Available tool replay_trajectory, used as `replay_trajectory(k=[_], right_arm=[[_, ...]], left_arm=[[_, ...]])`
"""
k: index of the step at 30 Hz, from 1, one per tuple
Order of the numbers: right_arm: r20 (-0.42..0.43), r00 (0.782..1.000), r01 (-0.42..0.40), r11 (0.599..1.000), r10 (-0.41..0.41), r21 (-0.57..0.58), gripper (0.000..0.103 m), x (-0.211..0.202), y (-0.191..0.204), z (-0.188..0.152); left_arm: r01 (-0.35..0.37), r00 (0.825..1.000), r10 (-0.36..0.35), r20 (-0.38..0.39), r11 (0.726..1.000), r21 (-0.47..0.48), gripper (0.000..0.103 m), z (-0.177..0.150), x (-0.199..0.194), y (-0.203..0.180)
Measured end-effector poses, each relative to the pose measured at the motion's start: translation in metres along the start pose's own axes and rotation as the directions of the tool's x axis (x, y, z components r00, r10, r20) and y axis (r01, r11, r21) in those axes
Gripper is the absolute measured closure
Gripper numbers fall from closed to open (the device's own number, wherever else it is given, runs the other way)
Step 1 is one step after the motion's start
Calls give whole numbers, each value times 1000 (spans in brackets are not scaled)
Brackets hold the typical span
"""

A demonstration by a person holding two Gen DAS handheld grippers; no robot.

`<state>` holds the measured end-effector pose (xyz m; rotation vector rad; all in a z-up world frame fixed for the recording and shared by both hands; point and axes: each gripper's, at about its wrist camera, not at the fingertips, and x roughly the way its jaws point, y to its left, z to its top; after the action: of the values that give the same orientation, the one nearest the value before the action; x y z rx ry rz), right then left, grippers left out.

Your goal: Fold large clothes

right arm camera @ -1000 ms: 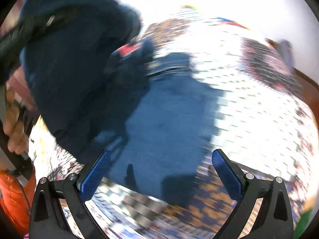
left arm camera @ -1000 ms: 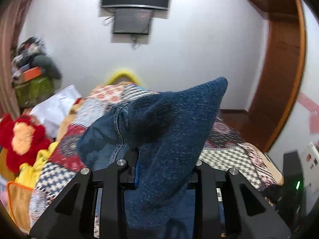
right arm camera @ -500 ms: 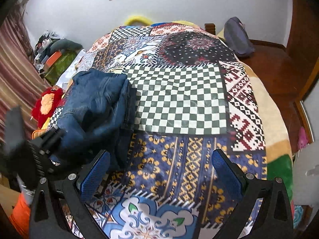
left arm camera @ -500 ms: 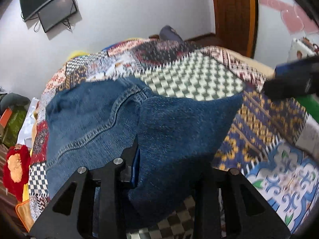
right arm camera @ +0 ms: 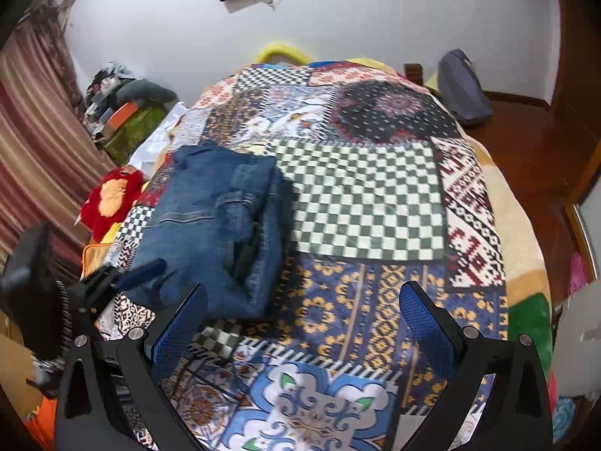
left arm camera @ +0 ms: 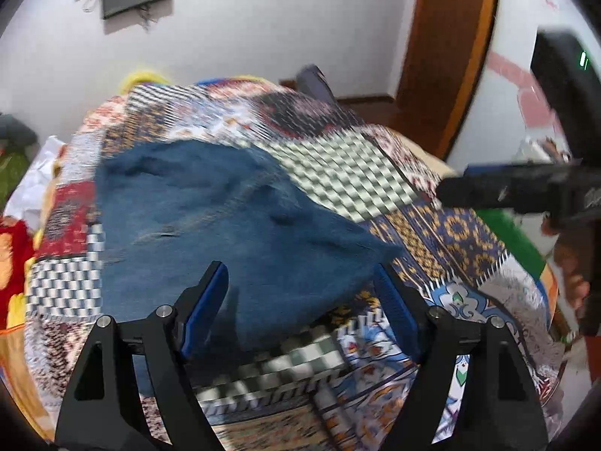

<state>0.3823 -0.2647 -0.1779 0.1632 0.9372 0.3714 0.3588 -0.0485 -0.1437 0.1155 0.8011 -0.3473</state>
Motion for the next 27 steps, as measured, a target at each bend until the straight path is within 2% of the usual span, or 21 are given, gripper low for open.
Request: replay_trajectory(k=[1, 4, 7, 9, 14, 17, 22, 25, 27], right_arm=[[1, 1000, -8, 1000, 8, -6, 1, 1, 4, 2], [-9, 999, -45, 999, 45, -27, 1, 11, 20, 7], [-28, 997, -75, 996, 74, -57, 1, 27, 40, 12], [-48, 995, -88, 993, 85, -80, 1, 40, 52, 15], [-138, 982, -143, 983, 127, -111, 1, 84, 74, 18], [-223, 964, -166, 982, 143, -88, 1, 117, 72, 13], [-261, 958, -138, 989, 119, -55, 1, 144, 49, -2], [-261, 953, -164, 986, 156, -10, 1, 144, 29, -5], [-256, 957, -142, 990, 138, 1, 1, 138, 17, -6]], left_arm=[[-16, 1000, 17, 20, 1000, -23, 14, 1, -10, 11], [-61, 996, 66, 66, 995, -76, 6, 3, -30, 41], [-116, 990, 124, 72, 987, -113, 3, 2, -34, 69], [-128, 990, 136, 46, 981, -142, 3, -1, -30, 88], [-99, 993, 82, -80, 964, -247, 3, -19, 3, 131], [-105, 984, 54, -168, 944, -314, 3, -37, 29, 147], [-12, 983, -60, -173, 921, -389, 0, -62, 41, 162], [7, 980, -84, -179, 919, -394, 0, -69, 42, 164], [12, 979, -91, -183, 919, -394, 0, -70, 40, 163]])
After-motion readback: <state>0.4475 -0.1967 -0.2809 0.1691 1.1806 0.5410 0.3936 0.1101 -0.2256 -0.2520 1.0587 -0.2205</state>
